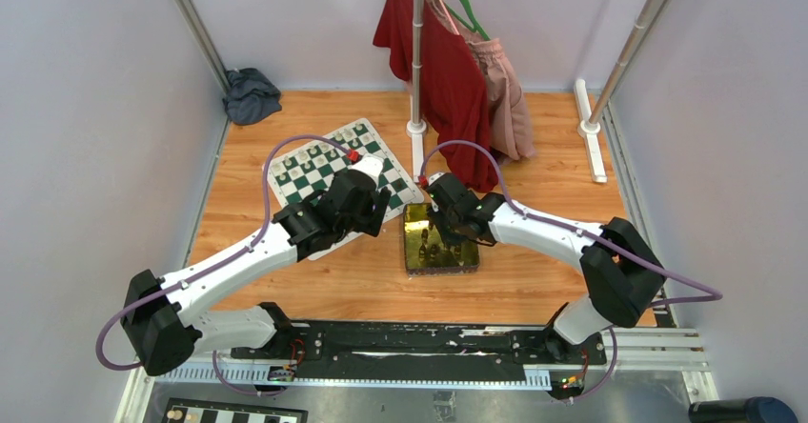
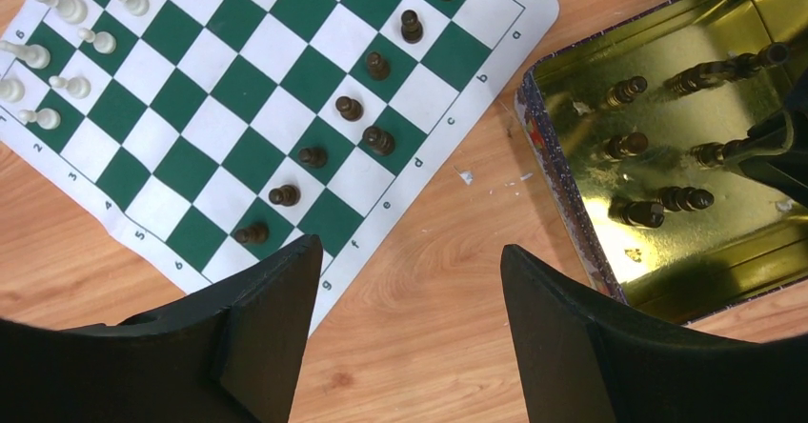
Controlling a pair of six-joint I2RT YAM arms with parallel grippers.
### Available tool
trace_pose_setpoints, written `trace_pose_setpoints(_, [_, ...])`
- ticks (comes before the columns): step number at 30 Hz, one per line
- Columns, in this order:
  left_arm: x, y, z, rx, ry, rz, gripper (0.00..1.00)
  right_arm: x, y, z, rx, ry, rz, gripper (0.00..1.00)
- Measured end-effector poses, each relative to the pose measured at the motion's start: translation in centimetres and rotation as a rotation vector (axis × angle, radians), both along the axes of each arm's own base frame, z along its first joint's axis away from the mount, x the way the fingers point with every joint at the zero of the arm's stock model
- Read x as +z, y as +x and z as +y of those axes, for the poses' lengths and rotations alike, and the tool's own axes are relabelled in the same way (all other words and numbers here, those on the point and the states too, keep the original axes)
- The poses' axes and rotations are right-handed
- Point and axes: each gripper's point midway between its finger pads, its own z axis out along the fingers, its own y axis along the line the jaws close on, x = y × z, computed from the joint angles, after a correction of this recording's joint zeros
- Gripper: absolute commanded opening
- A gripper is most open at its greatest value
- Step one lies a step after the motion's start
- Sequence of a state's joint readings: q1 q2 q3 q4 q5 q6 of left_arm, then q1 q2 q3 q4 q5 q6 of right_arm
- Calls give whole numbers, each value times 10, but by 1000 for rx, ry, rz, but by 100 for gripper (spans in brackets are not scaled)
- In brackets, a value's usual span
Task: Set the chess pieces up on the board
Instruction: Pick up the chess piece from the storage box.
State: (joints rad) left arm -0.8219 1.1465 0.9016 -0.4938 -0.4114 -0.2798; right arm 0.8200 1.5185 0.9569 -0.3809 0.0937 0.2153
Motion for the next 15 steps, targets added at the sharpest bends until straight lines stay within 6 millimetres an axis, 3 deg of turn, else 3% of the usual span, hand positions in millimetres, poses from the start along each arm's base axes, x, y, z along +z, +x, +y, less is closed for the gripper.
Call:
trace_pose_setpoints(5, [0,0,0,-2,3,-1,75,0,1,0,-1,-3,-2,4])
trace_pose_setpoints(15, [0,1,2,5,13,-8,74,4,9,-4,14,-40,-45,1])
